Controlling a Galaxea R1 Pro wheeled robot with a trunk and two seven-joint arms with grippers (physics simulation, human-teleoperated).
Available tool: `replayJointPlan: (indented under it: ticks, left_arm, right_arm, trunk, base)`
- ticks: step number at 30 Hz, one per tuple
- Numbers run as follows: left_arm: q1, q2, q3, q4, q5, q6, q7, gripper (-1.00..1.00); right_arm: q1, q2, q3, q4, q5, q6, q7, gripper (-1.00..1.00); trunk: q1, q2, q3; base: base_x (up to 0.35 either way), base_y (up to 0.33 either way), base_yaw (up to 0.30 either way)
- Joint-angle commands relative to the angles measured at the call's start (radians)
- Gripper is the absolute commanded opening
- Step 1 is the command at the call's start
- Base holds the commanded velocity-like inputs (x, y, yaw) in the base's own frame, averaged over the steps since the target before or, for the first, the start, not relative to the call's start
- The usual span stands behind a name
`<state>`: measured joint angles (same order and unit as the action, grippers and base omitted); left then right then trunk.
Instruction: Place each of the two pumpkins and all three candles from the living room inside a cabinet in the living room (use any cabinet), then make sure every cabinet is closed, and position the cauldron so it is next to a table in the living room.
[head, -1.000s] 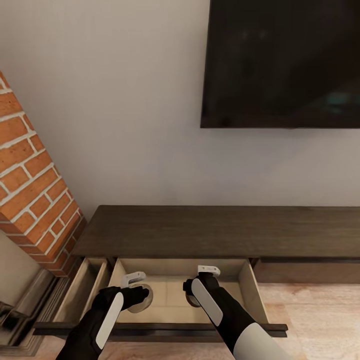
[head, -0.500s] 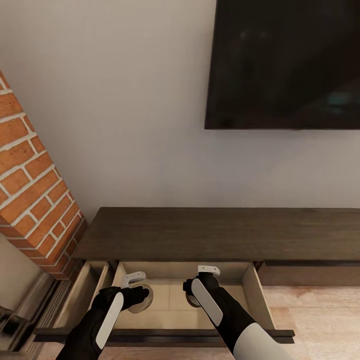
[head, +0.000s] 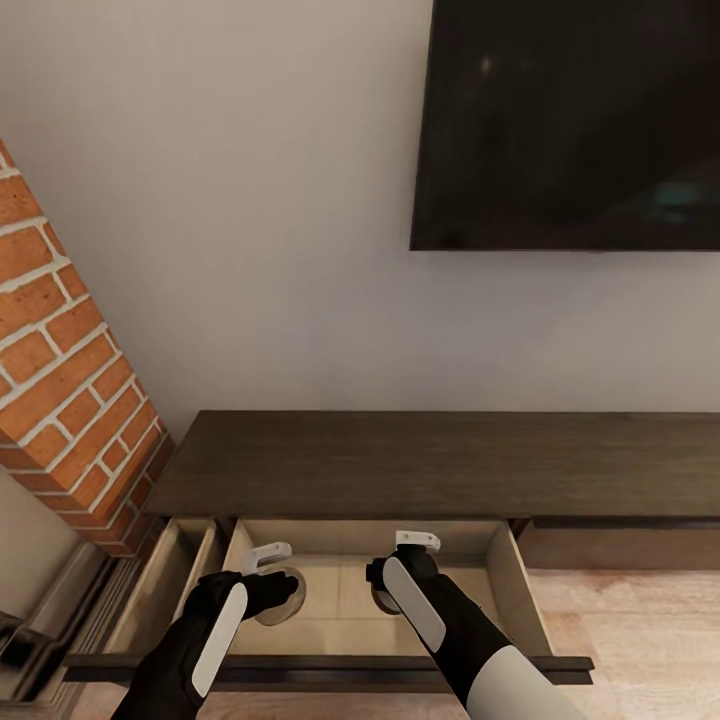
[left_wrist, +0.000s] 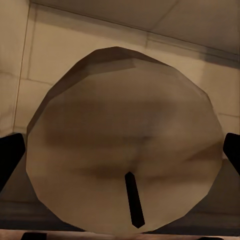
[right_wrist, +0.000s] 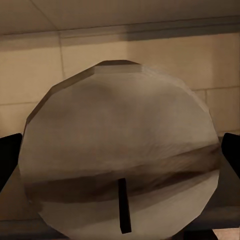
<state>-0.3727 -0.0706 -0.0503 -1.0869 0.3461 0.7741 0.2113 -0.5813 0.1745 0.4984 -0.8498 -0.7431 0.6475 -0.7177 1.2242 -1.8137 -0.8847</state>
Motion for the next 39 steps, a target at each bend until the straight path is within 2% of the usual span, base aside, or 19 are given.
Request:
replayJointPlan:
  ticks: [1,8,13,16,33,39]
  left_arm:
    - [0.000,0.000,0.000,-0.001,-0.001,0.002,0.003,-1.00]
    - [-0.001,-0.001,0.000,-0.002,-0.001,0.014,0.004,-1.00]
    - [-0.034,-0.032,0.000,0.012,-0.005,0.026,0.005,-1.00]
    - [-0.052,-0.038,0.000,0.029,-0.006,0.029,0.007,-1.00]
    - [-0.060,-0.043,-0.004,0.038,-0.010,0.014,0.007,-1.00]
    - [-0.060,-0.043,-0.005,0.038,-0.011,0.011,0.007,-1.00]
  right_arm:
    - [0.000,0.000,0.000,0.000,0.000,0.000,-0.001,-1.00]
    - [0.000,0.000,0.002,0.000,0.001,0.002,-0.001,-1.00]
    - [0.000,0.000,0.053,0.000,0.001,0.002,-0.001,-1.00]
    - [0.000,0.000,0.063,-0.001,0.001,0.001,-0.001,-1.00]
    - [0.000,0.000,0.068,-0.002,0.004,-0.005,0.000,-1.00]
    - [0.000,0.000,0.073,-0.002,0.011,-0.063,-0.001,-1.00]
  trunk:
    - [0.004,-0.007,-0.003]
    - [0.031,-0.056,-0.025]
    - [0.050,-0.091,-0.041]
    - [0.061,-0.112,-0.050]
    - [0.127,-0.231,-0.103]
    - [0.150,-0.273,-0.122]
  base:
    - [0.000,0.000,0.000]
    - [0.000,0.000,0.000]
    - [0.000,0.000,0.000]
    - [0.000,0.000,0.000]
    - [0.000,0.000,0.000]
    - [0.000,0.000,0.000]
